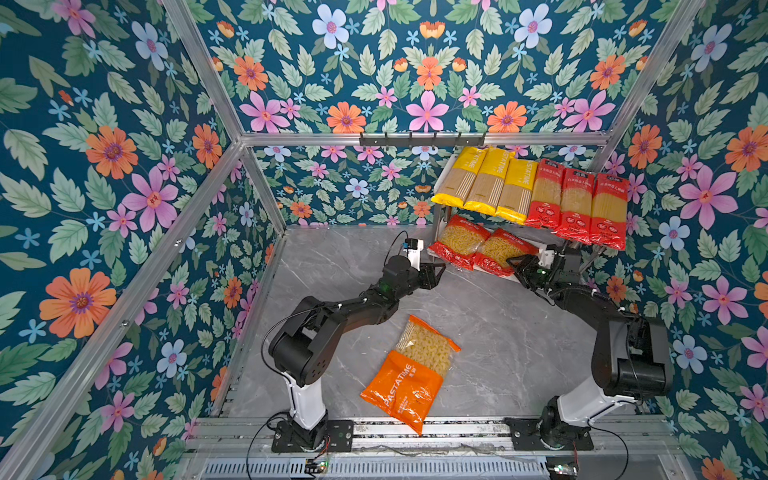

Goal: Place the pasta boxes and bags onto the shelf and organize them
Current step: 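Open both grippers and withdraw them from the lower shelf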

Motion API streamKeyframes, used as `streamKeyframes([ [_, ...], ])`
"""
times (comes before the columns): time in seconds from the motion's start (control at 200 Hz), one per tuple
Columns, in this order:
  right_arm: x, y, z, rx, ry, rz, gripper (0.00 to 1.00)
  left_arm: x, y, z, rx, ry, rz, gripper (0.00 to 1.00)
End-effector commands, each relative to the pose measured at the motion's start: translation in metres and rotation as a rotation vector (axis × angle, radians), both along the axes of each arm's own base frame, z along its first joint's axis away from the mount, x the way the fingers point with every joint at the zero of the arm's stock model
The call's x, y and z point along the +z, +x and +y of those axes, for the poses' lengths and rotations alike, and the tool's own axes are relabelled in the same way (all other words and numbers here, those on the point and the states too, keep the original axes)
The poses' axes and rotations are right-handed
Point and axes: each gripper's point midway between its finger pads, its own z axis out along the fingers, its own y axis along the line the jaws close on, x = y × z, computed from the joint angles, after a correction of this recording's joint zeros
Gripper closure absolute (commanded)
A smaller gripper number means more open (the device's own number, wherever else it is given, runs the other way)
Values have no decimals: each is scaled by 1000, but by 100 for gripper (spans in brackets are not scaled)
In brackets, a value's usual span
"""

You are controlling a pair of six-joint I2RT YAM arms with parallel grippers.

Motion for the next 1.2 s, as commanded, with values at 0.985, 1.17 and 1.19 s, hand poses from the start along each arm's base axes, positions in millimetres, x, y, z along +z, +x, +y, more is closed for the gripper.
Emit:
streamKeyframes([
  [0.985, -65, 33, 20, 48, -292, 173, 50, -46, -44, 121, 191, 103, 127, 45],
  [1.17, -43, 18, 22, 59, -293, 161, 37, -58, -50, 135, 228, 159, 191, 43],
  [1.19, -41, 14, 22, 58, -294, 167, 35, -59, -50, 137, 233, 163, 202, 43],
])
